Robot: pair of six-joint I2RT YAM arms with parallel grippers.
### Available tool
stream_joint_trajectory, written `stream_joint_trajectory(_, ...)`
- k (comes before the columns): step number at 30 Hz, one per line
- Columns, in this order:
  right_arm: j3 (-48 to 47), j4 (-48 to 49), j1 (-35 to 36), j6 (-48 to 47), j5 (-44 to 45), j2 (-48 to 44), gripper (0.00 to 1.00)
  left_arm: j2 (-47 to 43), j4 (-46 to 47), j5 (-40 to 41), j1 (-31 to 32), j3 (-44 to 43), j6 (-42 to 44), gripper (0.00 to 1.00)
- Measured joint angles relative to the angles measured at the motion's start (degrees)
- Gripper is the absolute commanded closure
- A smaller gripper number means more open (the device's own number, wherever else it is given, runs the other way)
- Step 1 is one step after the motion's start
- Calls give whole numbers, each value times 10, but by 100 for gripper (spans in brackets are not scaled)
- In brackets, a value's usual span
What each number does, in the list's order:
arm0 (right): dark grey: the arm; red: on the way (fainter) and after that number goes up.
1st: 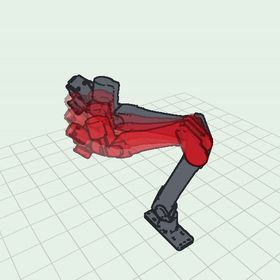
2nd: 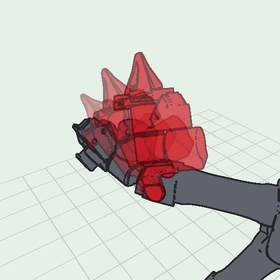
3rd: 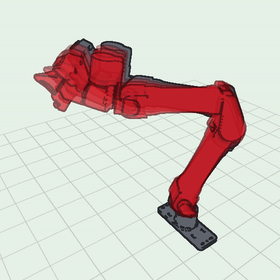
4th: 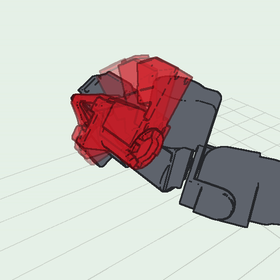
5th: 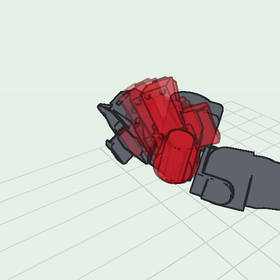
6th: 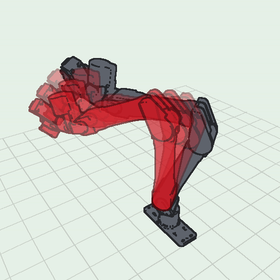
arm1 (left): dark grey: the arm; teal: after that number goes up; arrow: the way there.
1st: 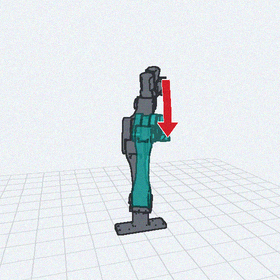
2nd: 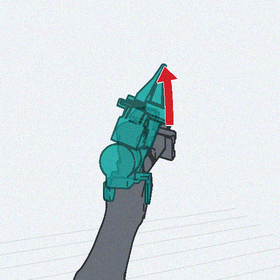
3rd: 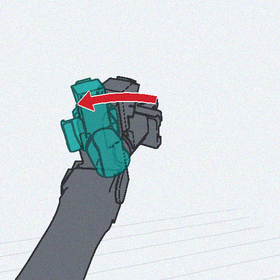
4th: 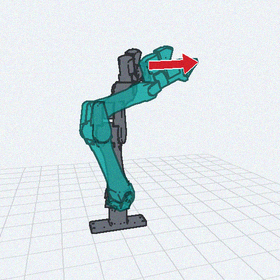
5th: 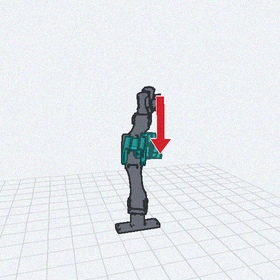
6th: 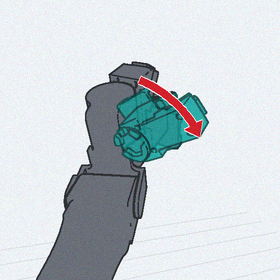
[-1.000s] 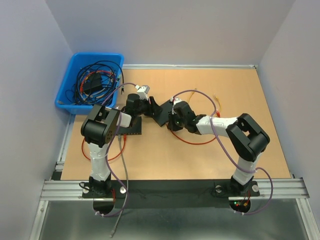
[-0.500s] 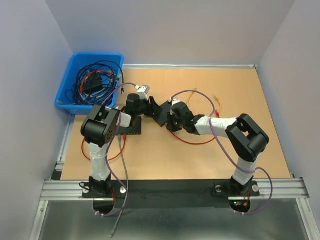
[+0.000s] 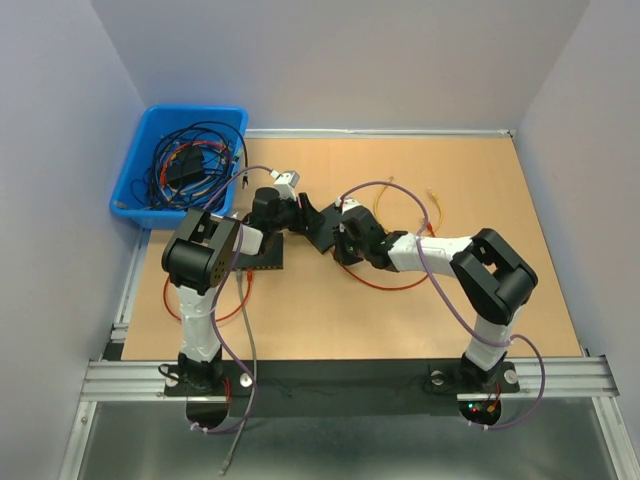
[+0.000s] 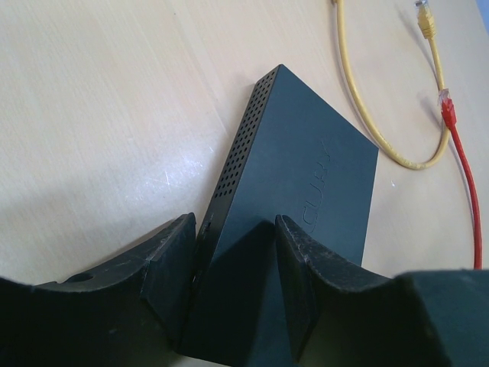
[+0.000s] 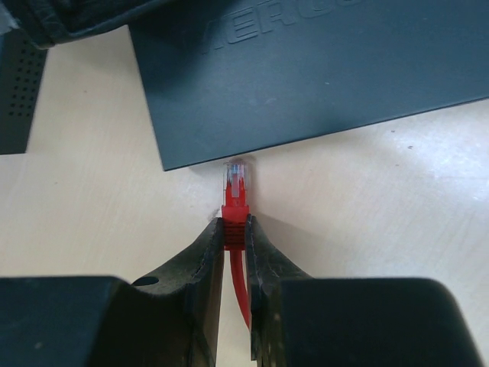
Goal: Insert the plug into the switch port
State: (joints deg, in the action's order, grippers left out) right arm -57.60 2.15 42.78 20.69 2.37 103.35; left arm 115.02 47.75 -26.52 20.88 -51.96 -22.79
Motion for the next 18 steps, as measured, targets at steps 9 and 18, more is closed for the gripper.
stream_joint_trajectory(9,-2,-9,1,-21,28,0,100,0,0,0,0,0,0,44)
stream_joint_trajectory(18,-32,-43,10,-32,32,2,100,0,5,1,0,2,0,44)
